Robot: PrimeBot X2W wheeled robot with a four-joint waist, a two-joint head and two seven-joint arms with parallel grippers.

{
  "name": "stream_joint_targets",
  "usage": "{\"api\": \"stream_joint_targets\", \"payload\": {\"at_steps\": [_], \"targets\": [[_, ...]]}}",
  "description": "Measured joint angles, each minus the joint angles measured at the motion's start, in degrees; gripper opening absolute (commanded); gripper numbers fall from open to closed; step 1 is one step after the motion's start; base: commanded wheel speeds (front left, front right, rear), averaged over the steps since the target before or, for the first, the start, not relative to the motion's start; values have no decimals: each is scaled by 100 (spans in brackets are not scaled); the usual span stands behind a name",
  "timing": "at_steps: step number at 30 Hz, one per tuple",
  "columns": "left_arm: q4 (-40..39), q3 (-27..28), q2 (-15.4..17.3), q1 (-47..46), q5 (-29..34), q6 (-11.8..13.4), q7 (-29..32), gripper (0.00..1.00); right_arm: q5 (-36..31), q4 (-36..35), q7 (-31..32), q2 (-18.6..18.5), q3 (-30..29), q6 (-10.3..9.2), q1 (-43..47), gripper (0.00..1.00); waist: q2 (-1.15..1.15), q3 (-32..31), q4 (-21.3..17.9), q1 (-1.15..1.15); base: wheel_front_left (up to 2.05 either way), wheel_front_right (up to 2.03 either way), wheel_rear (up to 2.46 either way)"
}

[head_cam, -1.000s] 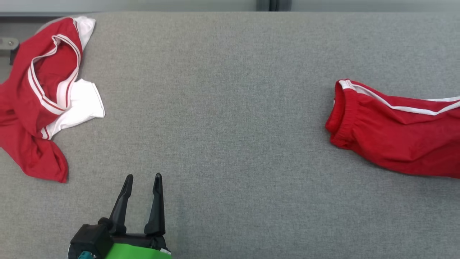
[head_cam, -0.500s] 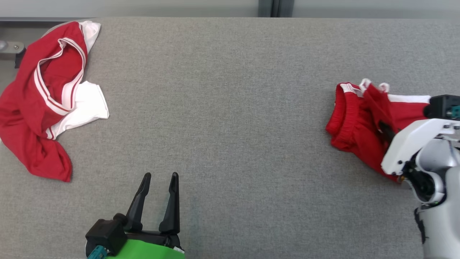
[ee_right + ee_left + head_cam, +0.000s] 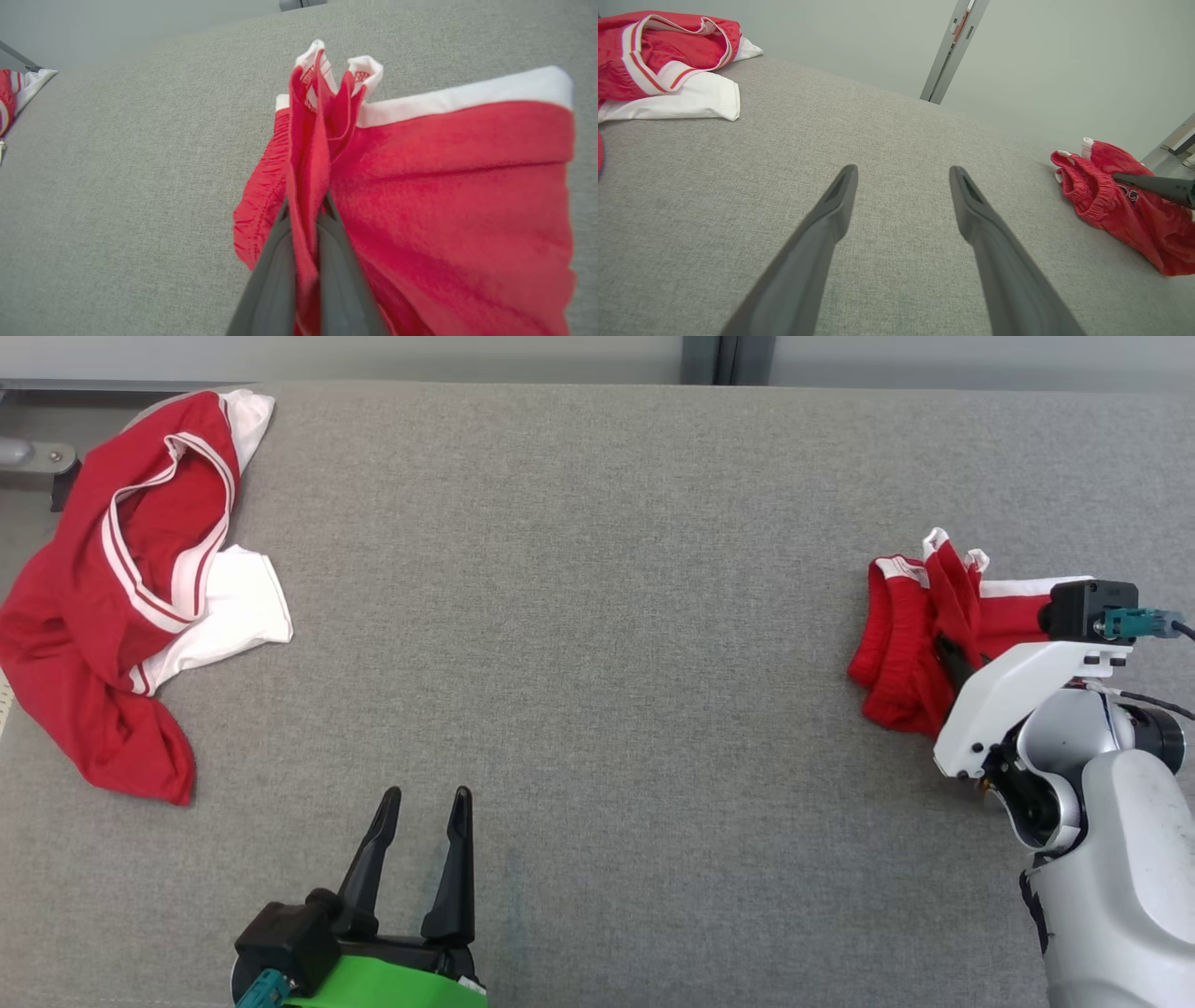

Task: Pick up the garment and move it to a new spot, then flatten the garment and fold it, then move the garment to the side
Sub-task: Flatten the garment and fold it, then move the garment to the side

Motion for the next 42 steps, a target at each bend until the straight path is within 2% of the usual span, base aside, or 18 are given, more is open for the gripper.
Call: {"api": "stream_joint_targets", "payload": {"at_steps": [1,2,3,8,13,17,20,27,30,33,36,42], "targets": [[7,0,0,1,-1,8,0,100,2,5,-27,-2,57,-1,-12,32,0,-11,-10,0,0,0,0],[22,-2,0,2,-1,21,0,100,8,3,-82,-9,140,-1,-13,89,0,-29,-25,0,0,0,0],[41,-5,0,4,0,23,0,100,32,2,-127,-4,205,-1,-8,100,0,-54,-41,0,0,0,0],[123,-20,-1,72,58,24,0,100,361,-296,-494,-3,469,0,236,100,0,-230,-117,0,0,0,0],[176,62,-1,197,111,49,0,100,616,-912,-1002,-104,661,-1,788,100,0,-470,-216,0,0,0,0],[142,156,-2,416,130,105,0,100,442,-1359,-1592,-431,581,0,1394,100,0,-706,-301,0,0,0,0],[71,226,-2,588,151,154,0,100,300,-1492,-2048,-542,425,0,1824,100,0,-879,-372,0,0,0,0],[-208,494,-4,894,298,193,0,100,-534,-1137,-3691,-726,-319,0,2674,100,0,-1265,-551,0,0,0,0],[-318,599,-4,968,386,210,0,100,-800,-793,-4110,-643,-595,0,2883,100,0,-1375,-591,0,0,0,0],[-361,681,-3,1044,475,219,0,100,-996,-582,-4210,-578,-649,1,3033,100,0,-1450,-599,0,0,0,0],[-387,724,-4,1106,556,213,0,100,-1053,-776,-4223,-430,-754,1,3092,100,0,-1472,-580,0,0,0,0],[-396,775,-3,1160,576,190,0,100,-1043,-710,-4225,-207,-798,1,3260,100,0,-1467,-547,0,0,0,0]]}}
